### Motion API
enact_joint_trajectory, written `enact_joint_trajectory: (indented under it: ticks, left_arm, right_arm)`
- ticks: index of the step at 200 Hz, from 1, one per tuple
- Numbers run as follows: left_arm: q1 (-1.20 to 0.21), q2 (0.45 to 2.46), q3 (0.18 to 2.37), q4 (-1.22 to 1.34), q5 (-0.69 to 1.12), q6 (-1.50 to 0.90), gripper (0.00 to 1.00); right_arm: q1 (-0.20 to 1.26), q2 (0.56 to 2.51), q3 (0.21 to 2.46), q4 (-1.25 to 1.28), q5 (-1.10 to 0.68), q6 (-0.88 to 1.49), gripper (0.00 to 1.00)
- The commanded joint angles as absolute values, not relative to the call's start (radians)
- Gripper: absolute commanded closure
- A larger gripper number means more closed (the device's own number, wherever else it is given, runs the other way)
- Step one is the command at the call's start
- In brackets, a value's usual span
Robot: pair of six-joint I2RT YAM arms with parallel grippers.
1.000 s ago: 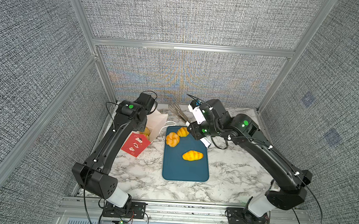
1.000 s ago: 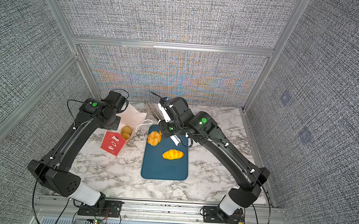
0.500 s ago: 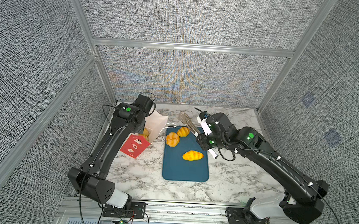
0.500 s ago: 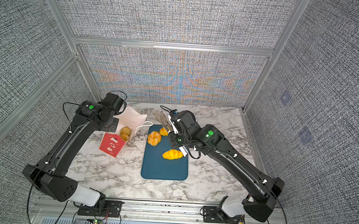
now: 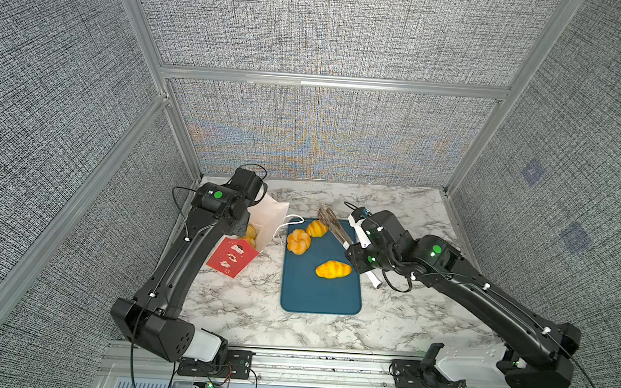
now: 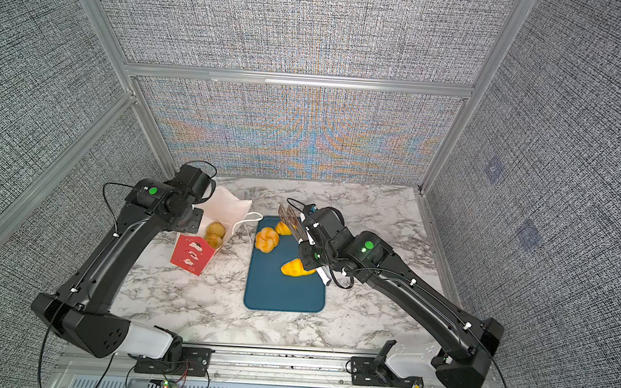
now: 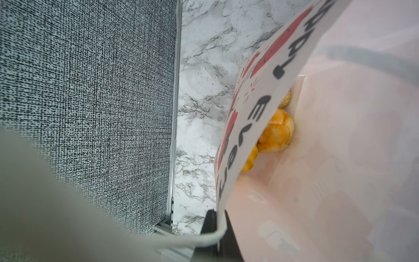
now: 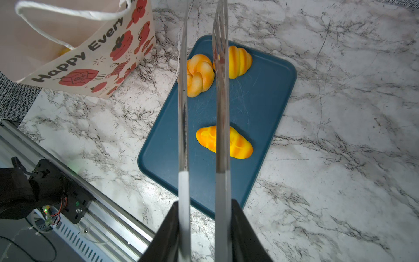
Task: Pack bread into a paper bag
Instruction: Adjust the fake bread on the plate.
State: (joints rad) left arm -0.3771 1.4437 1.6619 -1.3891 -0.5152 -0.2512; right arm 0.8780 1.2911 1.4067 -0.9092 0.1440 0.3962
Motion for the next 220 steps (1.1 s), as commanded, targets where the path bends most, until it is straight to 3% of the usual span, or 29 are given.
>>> enact_joint_trajectory:
  ticks: [1,138,220]
  left_arm:
    - [-0.377,1.440,1.663,-1.384,-0.500,-0.250,0.98]
    - [-0.380,1.451,1.664,-1.376,-0.483,-0.250,0.98]
    - [-0.380,1.456,1.672,-1.379,-0.487,-0.252,0.98]
  right_arm:
    - [0.882,1.269,1.363,-0.864,0.143,0.422,0.66]
    - [0.894,1.244,1.293,-1.009,0.281,0.252,0.66]
    - [0.899,1.272,1.303,-1.044,0.203,0.247,0.66]
